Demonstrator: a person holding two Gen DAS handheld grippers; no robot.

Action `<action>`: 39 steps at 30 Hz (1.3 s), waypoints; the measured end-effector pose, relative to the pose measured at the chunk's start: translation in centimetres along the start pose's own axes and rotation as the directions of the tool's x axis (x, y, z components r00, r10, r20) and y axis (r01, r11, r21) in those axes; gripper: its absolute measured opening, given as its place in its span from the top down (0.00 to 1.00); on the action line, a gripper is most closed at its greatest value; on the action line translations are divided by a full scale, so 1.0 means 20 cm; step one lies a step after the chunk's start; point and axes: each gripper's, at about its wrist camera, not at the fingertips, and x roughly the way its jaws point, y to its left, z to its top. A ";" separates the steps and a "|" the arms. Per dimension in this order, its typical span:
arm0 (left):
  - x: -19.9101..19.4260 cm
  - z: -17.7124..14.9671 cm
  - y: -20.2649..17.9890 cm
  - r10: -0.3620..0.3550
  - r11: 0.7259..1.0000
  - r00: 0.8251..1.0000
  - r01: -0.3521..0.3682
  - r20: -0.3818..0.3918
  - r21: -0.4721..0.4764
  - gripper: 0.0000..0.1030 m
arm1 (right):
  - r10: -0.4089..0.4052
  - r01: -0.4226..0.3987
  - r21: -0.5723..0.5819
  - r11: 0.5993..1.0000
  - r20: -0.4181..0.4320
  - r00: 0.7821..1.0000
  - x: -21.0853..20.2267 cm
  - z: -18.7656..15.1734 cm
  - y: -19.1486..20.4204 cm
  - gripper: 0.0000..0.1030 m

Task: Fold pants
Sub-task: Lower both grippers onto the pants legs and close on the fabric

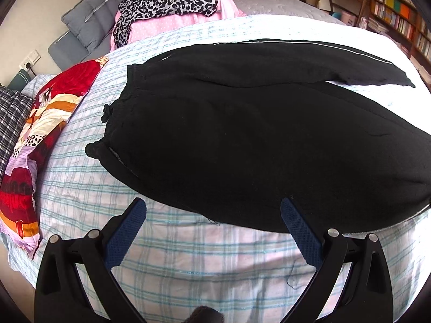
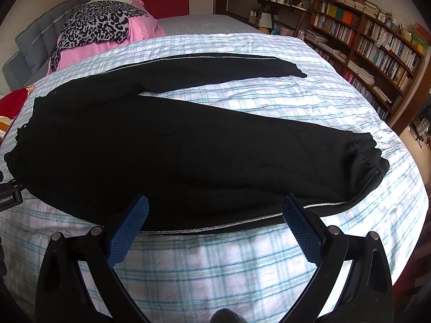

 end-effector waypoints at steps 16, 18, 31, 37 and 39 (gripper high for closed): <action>0.42 0.06 0.09 -0.055 0.997 0.986 0.047 -0.155 -0.057 0.05 | 0.014 -0.018 -0.025 1.000 -0.145 0.989 0.37 0.01 0.07 0.03; 0.45 0.05 0.11 -0.076 0.996 0.986 0.066 -0.152 -0.066 0.05 | 0.015 -0.020 -0.027 0.999 -0.164 0.986 0.40 -0.01 0.06 0.03; 0.45 0.12 0.21 -0.149 0.988 0.980 0.143 -0.131 -0.054 0.05 | 0.095 -0.119 -0.084 0.989 -0.244 0.965 0.48 -0.06 -0.01 0.02; 0.43 0.28 0.35 -0.128 0.990 0.990 0.125 -0.050 -0.065 0.05 | 0.214 -0.219 0.002 0.976 -0.218 0.952 0.44 0.17 -0.05 0.02; 0.46 0.34 0.37 -0.117 0.991 0.992 0.113 -0.055 -0.073 0.05 | 0.220 -0.227 -0.026 0.973 -0.168 0.961 0.45 0.28 -0.02 0.02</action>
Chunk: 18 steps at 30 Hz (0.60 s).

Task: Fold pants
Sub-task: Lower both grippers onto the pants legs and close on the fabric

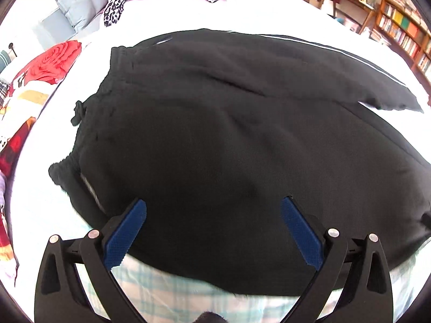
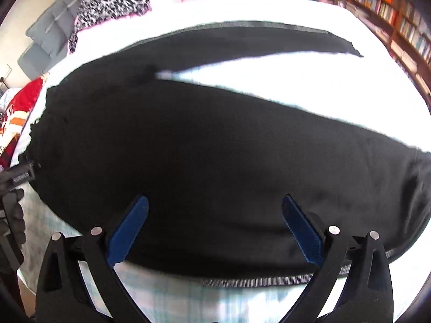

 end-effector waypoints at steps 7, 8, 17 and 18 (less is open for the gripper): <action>0.14 0.22 0.15 0.022 0.998 1.000 -0.022 -0.008 -0.055 0.05 | -0.074 0.081 -0.062 0.995 0.104 0.992 0.10 0.39 0.00 0.03; 0.17 0.27 0.19 0.027 0.998 1.000 -0.027 -0.006 -0.063 0.05 | -0.087 0.093 -0.051 0.994 0.107 0.990 0.12 0.43 -0.02 0.03; 0.29 0.63 0.49 0.057 0.990 0.998 -0.052 0.030 -0.131 0.05 | -0.144 0.149 -0.033 0.988 0.107 0.984 0.30 0.69 -0.14 0.03; 0.30 0.68 0.53 0.054 0.989 0.998 -0.049 0.037 -0.139 0.05 | -0.144 0.148 -0.033 0.988 0.105 0.984 0.32 0.68 -0.13 0.03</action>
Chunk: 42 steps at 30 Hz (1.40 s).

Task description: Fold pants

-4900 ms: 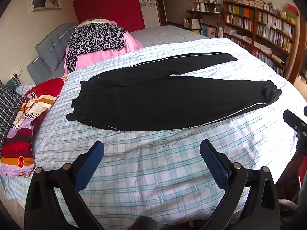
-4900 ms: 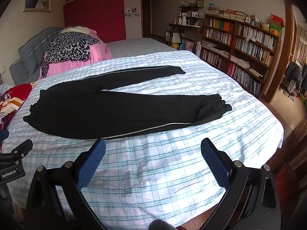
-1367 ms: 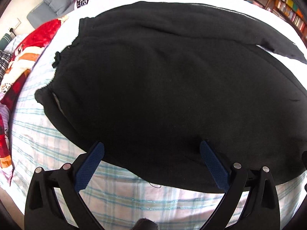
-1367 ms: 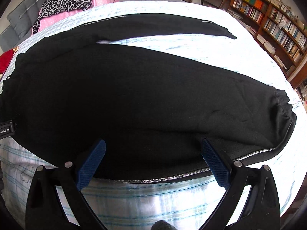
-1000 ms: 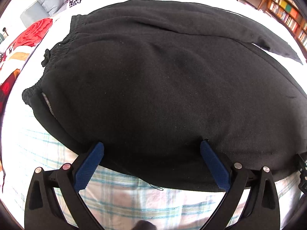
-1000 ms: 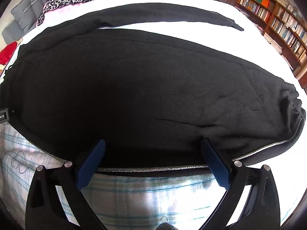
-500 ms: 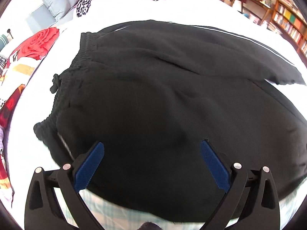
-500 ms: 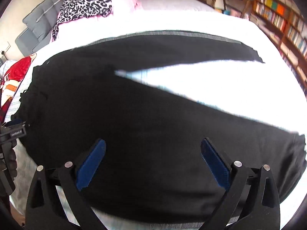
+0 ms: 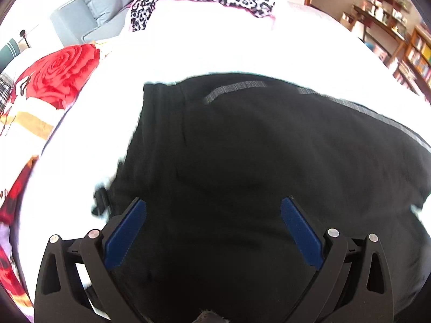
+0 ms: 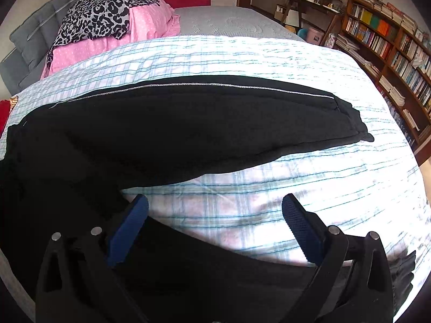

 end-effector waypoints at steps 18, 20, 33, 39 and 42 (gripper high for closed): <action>0.21 0.42 0.26 0.015 0.994 1.000 -0.012 0.019 -0.111 0.05 | 0.004 -0.004 -0.003 1.000 -0.001 1.000 0.08 0.01 0.02 0.03; 0.25 0.44 0.28 0.004 0.995 1.000 -0.004 0.006 -0.103 0.08 | 0.004 -0.004 -0.004 1.000 0.005 1.000 0.08 0.02 0.02 0.03; 0.48 0.53 0.26 0.005 1.000 0.999 -0.005 -0.037 0.015 0.12 | -0.029 0.029 0.010 1.000 0.034 0.999 0.10 0.06 -0.04 0.03; 0.46 0.52 0.20 -0.030 0.997 0.999 0.029 0.020 0.075 0.44 | -0.141 0.129 0.118 0.984 0.090 0.986 0.10 0.18 -0.36 0.03; 0.45 0.52 0.18 -0.028 0.996 0.999 0.025 0.037 0.083 0.51 | -0.239 0.218 0.187 0.958 0.097 0.966 0.13 0.26 -0.59 0.03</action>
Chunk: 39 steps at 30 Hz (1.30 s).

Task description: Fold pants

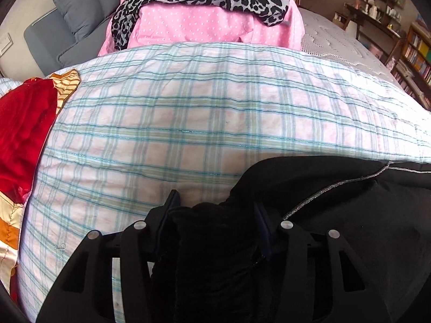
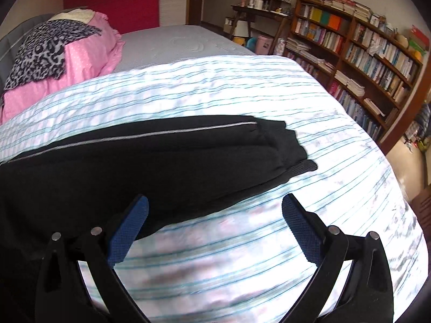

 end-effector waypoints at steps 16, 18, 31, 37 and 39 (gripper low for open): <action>0.01 -0.02 -0.01 0.010 1.000 1.000 -0.010 0.021 0.002 0.52 | 0.021 0.016 0.267 0.964 -0.136 0.991 0.66 0.39 -0.51 0.12; 0.01 -0.01 -0.01 0.011 1.000 1.000 -0.011 0.018 0.002 0.52 | 0.084 -0.038 0.285 0.958 -0.149 0.985 0.73 0.41 -0.51 0.26; -0.11 0.01 0.04 -0.025 0.996 0.992 0.035 0.122 -0.085 0.60 | 0.058 -0.071 0.102 0.992 0.129 0.990 0.49 0.73 -0.42 0.82; -0.01 0.01 -0.02 0.038 0.998 0.996 -0.034 0.075 -0.050 0.59 | -0.042 0.042 0.005 0.999 0.017 0.999 0.76 0.66 -0.34 0.72; 0.00 0.01 -0.03 0.045 0.998 0.997 -0.042 0.069 -0.041 0.59 | -0.076 0.075 0.046 0.996 0.024 0.997 0.80 0.65 -0.37 0.54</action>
